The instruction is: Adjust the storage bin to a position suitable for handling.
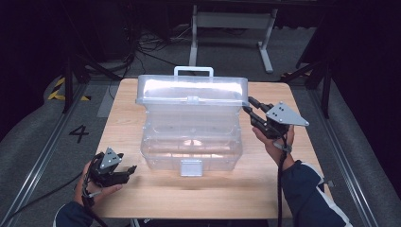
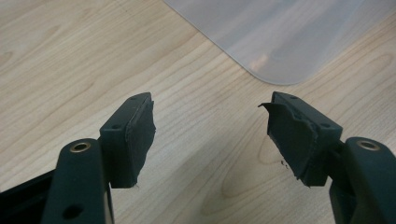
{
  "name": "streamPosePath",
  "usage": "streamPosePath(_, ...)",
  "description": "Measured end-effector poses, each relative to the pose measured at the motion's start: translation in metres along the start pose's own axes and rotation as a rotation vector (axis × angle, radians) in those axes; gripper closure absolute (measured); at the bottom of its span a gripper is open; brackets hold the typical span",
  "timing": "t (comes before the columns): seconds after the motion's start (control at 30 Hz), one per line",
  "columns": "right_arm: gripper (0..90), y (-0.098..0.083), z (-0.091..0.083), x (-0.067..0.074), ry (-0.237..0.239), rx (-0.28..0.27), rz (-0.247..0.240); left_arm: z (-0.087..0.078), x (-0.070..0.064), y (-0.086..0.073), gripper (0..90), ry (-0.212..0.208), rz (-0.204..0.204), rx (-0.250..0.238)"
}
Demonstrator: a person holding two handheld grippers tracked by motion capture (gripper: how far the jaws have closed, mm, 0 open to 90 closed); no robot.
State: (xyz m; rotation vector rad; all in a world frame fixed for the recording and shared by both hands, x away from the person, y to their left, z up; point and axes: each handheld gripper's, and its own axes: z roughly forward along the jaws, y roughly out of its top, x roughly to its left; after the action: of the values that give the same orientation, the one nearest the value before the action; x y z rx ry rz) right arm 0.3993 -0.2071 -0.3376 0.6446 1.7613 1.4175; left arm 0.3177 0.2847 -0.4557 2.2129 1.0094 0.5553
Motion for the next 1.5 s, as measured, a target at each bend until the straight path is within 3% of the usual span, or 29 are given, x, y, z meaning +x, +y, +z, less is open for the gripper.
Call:
streamPosePath(0.4, 74.3, 0.008, 0.012, -0.004, -0.054, -0.007, 0.018, 0.008, 0.0, -0.004, 29.6, -0.035, -0.009, 0.018)
streamPosePath(0.67, 82.0, 0.017, 0.019, -0.011, -0.072, -0.001, 0.02, 0.013, -0.002, -0.006, 27.8, -0.055, -0.006, 0.029)
streamPosePath(0.93, 83.8, 0.025, 0.033, -0.019, -0.096, 0.035, 0.003, 0.016, -0.002, -0.008, 27.2, -0.063, -0.014, 0.047)
streamPosePath(1.2, 84.4, 0.03, 0.043, -0.027, -0.097, 0.062, -0.001, 0.019, 0.0, -0.01, 25.4, -0.083, -0.019, 0.044)
streamPosePath(1.3, 84.4, 0.031, 0.047, -0.031, -0.093, 0.066, 0.006, 0.021, 0.002, -0.012, 21.8, -0.099, -0.059, 0.032)
streamPosePath(1.5, 84.1, 0.034, 0.052, -0.037, -0.073, 0.084, 0.005, 0.022, 0.003, -0.014, 18.7, -0.098, -0.063, 0.019)
